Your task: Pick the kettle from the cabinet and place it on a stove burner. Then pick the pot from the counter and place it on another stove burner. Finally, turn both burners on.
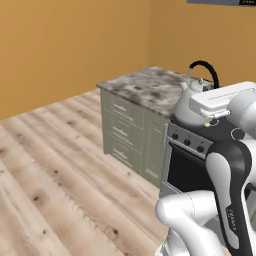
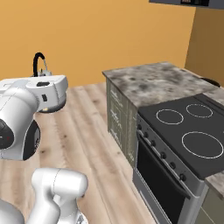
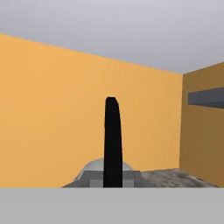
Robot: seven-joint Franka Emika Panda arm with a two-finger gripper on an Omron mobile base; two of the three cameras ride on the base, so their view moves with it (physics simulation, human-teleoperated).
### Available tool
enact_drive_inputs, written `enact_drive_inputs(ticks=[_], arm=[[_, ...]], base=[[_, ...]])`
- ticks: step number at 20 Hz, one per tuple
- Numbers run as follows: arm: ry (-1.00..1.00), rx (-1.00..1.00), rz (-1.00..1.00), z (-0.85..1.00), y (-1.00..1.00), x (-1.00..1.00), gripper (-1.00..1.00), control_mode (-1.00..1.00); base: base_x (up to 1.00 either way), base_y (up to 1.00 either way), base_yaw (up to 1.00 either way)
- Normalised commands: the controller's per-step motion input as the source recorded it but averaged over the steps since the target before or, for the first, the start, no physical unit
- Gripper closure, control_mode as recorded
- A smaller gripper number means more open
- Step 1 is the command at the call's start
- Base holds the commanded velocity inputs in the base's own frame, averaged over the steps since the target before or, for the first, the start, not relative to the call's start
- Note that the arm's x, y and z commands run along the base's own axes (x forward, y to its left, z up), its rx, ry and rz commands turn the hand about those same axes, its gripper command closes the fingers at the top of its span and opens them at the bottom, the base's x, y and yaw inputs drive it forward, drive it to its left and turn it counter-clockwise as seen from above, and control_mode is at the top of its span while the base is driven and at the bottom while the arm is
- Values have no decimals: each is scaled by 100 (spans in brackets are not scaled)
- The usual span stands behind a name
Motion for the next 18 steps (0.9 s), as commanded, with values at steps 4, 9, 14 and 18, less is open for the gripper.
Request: enact_drive_inputs(ticks=[4,9,14,18], arm=[[0,0,0,0,0,0,100,100],[0,0,0,0,0,0,100,100],[0,0,0,0,0,0,100,100],[0,0,0,0,0,0,100,100]], base=[[36,34,-30],[39,29,-30],[47,22,-30],[50,24,-31]])
